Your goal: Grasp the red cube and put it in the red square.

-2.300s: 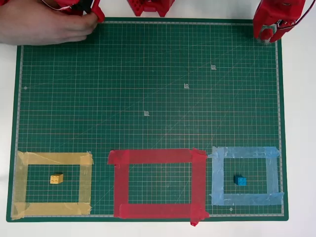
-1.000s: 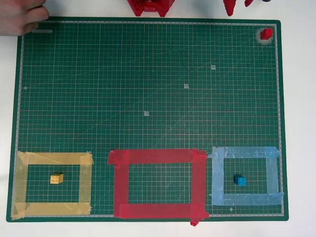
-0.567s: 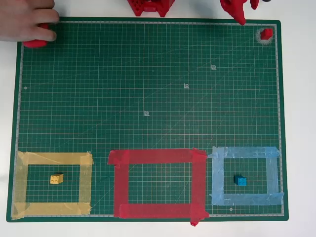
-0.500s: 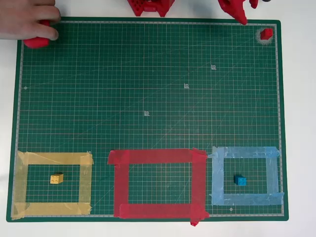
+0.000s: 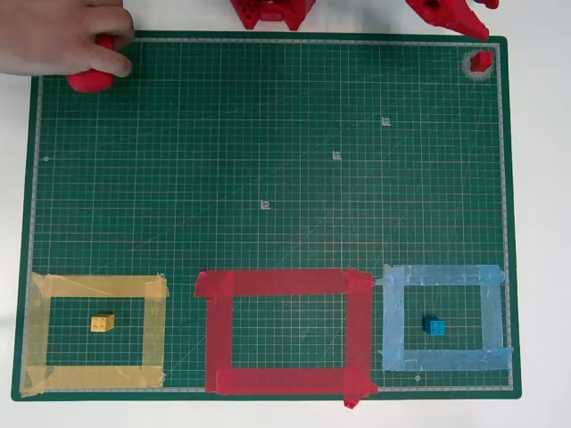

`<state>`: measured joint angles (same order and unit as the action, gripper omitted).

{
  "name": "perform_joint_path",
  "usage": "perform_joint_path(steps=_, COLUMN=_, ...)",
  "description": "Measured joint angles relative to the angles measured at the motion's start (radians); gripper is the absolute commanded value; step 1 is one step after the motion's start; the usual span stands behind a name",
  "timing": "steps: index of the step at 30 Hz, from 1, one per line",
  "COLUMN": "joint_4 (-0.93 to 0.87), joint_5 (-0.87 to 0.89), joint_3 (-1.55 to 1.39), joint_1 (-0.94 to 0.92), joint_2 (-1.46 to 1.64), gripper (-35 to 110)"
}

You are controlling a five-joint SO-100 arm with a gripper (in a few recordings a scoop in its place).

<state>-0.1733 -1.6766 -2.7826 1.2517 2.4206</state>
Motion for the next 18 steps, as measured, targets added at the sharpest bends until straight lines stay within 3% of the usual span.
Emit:
perform_joint_path(steps=9, joint_4=0.305, joint_5=0.000, joint_3=0.046, joint_1=0.000, joint_2=-0.379, gripper=19)
perform_joint_path(steps=18, joint_4=0.505, joint_5=-0.018, joint_3=0.061, joint_1=0.025, joint_2=-0.509, gripper=19)
